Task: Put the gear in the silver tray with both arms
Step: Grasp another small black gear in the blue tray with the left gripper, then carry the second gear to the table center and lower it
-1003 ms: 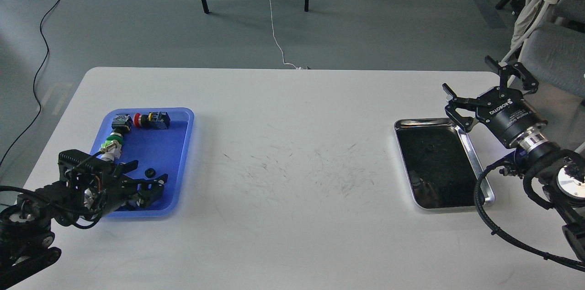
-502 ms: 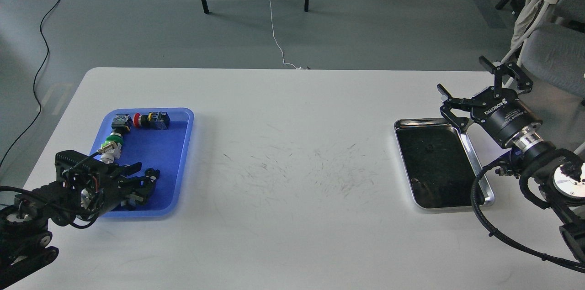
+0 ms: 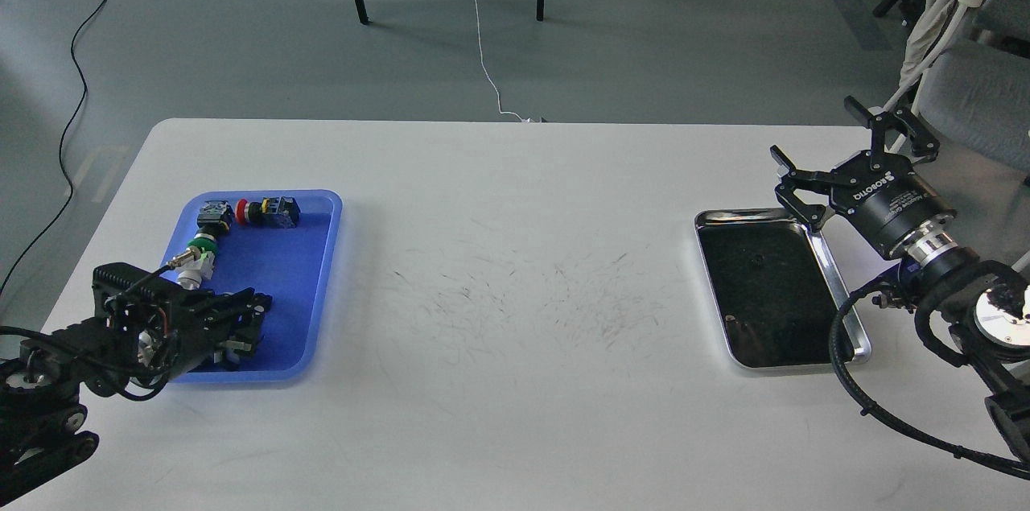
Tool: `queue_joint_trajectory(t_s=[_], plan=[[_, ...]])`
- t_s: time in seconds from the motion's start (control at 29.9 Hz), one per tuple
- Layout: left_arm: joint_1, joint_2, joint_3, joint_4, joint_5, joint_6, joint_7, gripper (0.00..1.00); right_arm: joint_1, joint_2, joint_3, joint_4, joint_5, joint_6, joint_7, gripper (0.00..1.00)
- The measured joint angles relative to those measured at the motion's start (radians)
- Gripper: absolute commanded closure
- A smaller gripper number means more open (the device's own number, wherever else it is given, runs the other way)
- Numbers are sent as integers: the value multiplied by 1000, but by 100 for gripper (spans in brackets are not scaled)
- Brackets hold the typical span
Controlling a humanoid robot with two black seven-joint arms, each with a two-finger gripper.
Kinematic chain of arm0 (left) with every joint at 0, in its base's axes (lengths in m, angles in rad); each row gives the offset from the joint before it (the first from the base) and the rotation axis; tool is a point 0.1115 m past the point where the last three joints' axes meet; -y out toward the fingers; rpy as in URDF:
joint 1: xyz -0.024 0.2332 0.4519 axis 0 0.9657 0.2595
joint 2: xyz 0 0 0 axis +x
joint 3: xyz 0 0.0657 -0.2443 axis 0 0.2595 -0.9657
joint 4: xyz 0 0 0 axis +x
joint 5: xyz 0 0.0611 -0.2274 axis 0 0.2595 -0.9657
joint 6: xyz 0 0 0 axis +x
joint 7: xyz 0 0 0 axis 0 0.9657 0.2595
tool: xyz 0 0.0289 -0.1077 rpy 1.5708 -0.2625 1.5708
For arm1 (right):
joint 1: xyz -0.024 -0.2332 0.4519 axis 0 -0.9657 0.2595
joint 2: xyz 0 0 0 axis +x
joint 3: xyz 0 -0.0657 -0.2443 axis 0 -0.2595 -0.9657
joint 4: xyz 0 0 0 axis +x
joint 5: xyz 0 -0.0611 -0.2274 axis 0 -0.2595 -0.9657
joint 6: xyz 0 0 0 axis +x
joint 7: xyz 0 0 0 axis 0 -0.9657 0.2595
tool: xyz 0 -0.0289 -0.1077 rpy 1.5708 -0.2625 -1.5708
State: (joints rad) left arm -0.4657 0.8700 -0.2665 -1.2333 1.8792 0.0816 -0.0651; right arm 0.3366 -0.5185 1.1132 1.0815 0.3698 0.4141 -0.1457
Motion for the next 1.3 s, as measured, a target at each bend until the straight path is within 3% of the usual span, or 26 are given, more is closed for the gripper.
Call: queue_joint_trajectory(t_s=[0.2, 0.33, 0.43, 0.6, 0.77, 1.0, 1.17, 1.3], plan=[[-105, 68, -11, -114, -12, -6, 13, 95, 11, -1, 4, -1, -1, -7, 0, 4], [-191, 60, -16, -218, -26, -65, 54, 95, 14, -9, 6, -4, -3, -7, -1, 3], [-226, -19, -14, -258, -38, -91, 90, 95, 16, -13, 7, -9, -4, -6, -1, 3], [-240, -259, -2, -253, -34, -123, 151, 94, 32, -12, -7, -45, -6, -2, -1, 3], [-241, -517, 53, -135, 3, -128, 172, 94, 36, -13, -8, -47, -8, -2, -1, 3], [-253, -839, 78, 132, 22, -125, 162, 94, 39, -14, 5, -47, -8, -6, -1, 3], [-255, -868, 81, 247, 20, -122, 157, 94, 48, -14, 5, -46, -8, -6, 0, 3], [-248, -870, 83, 266, 18, -119, 161, 94, 48, -14, 5, -45, -8, -7, 0, 3]])
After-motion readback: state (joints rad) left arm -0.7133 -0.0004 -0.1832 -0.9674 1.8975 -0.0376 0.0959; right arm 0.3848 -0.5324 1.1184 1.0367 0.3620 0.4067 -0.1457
